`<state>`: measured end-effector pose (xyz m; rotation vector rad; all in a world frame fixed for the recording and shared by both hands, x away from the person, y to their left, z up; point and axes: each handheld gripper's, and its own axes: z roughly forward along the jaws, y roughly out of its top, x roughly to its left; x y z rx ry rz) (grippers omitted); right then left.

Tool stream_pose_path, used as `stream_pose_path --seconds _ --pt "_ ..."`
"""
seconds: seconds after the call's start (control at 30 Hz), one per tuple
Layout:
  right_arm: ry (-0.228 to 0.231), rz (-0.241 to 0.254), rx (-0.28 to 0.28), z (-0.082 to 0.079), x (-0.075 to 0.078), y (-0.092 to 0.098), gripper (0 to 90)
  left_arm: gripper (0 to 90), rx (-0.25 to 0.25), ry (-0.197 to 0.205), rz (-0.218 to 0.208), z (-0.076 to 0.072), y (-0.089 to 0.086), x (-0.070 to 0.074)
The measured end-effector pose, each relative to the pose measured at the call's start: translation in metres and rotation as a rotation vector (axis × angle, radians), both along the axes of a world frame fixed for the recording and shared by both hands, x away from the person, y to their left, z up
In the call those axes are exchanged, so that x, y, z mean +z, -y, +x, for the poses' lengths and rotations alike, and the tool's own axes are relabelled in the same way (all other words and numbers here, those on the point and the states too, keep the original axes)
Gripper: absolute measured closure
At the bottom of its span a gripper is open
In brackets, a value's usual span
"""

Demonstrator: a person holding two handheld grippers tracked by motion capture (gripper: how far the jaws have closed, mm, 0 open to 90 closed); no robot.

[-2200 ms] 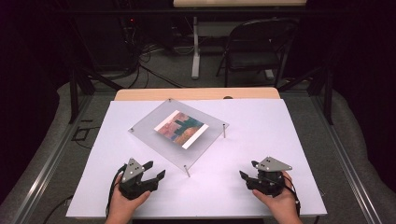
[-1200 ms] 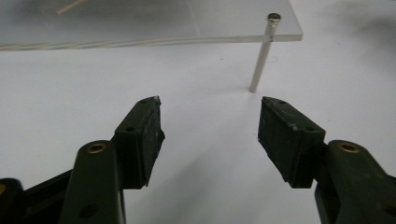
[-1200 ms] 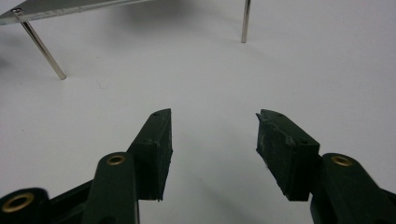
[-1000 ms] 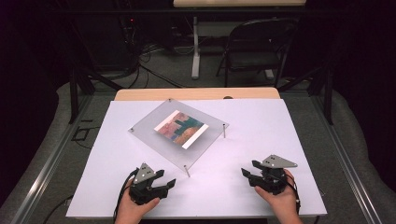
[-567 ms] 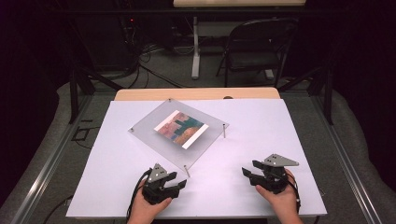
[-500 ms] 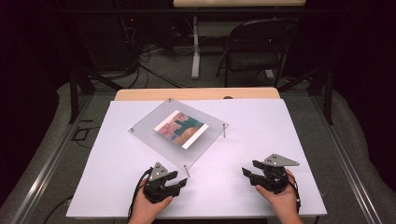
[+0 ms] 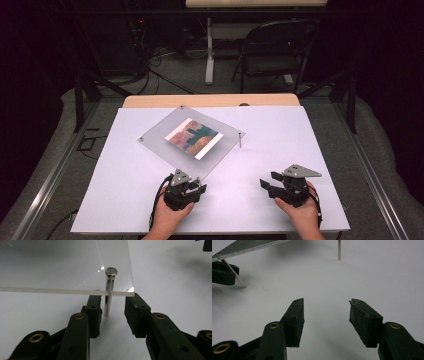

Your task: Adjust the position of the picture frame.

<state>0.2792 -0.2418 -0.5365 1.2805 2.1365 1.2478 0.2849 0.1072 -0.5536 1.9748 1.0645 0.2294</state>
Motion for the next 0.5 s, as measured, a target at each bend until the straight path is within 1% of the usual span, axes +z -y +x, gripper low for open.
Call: stream_pose_path --seconds 0.07,0.17,0.2,0.37,0.4,0.5 --pt "-0.002 0.005 0.0 0.0 0.0 0.0001 45.1 67.4 0.007 -0.009 -0.003 0.0019 0.0012 -0.0007" --pt "-0.002 0.01 0.0 0.0002 -0.0002 0.0003 45.1 69.6 0.01 -0.01 0.007 0.0038 0.003 -0.0024" --pt "-0.001 0.01 0.0 0.0003 -0.0002 0.0005 45.1 70.4 0.018 -0.001 0.016 0.0049 0.0045 -0.0036" --pt "-0.005 0.015 -0.005 0.0008 -0.0008 0.001 45.1 75.2 0.032 -0.002 0.018 0.0062 0.0065 -0.0035" --pt "-0.007 0.018 -0.006 0.0015 -0.0015 0.001 45.1 76.1 0.031 -0.011 0.019 0.0063 0.0073 -0.0036" --pt "-0.006 0.019 -0.007 0.0018 -0.0016 0.0013 45.1 78.8 0.032 -0.02 0.02 0.0066 0.0079 -0.0041"
